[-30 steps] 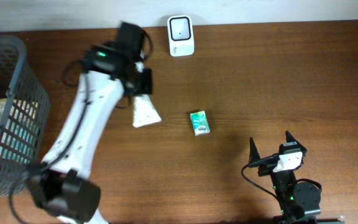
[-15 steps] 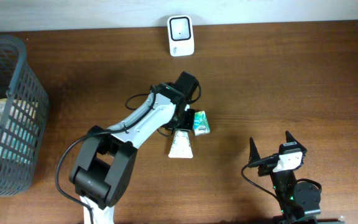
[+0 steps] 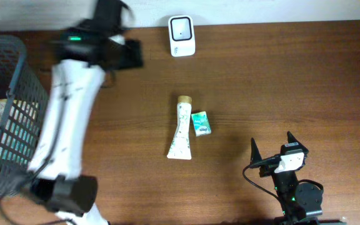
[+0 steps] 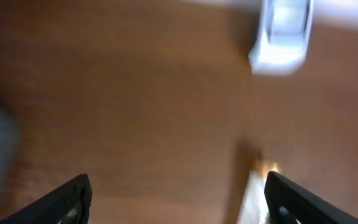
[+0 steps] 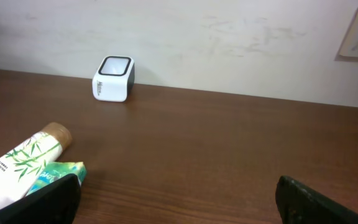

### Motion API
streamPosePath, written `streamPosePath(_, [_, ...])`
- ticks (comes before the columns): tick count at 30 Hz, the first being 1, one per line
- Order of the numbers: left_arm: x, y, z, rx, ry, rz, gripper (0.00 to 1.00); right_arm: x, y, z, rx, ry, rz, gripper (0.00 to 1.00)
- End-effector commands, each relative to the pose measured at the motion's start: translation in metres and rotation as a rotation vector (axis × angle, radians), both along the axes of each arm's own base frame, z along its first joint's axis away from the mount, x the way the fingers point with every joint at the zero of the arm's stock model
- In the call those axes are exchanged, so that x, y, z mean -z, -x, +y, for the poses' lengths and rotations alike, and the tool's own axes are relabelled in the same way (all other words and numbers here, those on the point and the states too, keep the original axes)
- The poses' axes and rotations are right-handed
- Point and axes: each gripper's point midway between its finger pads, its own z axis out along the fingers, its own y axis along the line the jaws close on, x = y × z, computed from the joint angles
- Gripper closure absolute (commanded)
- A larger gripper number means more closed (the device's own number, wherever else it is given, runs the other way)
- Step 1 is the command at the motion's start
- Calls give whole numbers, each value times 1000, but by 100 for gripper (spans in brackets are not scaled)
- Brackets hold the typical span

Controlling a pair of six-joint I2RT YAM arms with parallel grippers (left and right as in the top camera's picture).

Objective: Scan the item barcode
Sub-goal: 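Carry the white bamboo-print tube out and lay it beside the box, then grasp the green pouch inside the basket with the left gripper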

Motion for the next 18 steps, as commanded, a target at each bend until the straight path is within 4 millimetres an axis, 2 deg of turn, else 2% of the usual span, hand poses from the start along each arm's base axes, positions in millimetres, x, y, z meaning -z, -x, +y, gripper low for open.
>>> streamPosePath(1, [-73,23,106,-242,-42,-175,13,1,0,3,-17,-8,-1,2])
streamPosePath(2, [-77,36,153,-374,-37,-180,13,1,0,4,-17,-8,-1,2])
streamPosePath(3, [-74,45,175,-445,-30,-169,13,1,0,3,-17,-8,-1,2])
streamPosePath(4, [-66,59,210,-559,-16,-137,13,1,0,4,-17,-8,-1,2])
streamPosePath(7, [-34,91,275,-783,38,-55,13,1,0,3,-17,-8,-1,2])
streamPosePath(9, [-4,103,297,-844,81,13,13,1,0,4,-17,-8,-1,2])
streamPosePath(12, [58,118,321,-913,117,126,13,1,0,4,-17,-8,-1,2])
streamPosePath(13, [85,121,328,-917,118,161,13,1,0,4,-17,-8,-1,2])
streamPosePath(16, [141,120,335,-839,125,230,12,1,0,4,-17,-8,-1,2])
streamPosePath(18, [164,118,339,-792,129,263,13,1,0,4,-17,-8,-1,2])
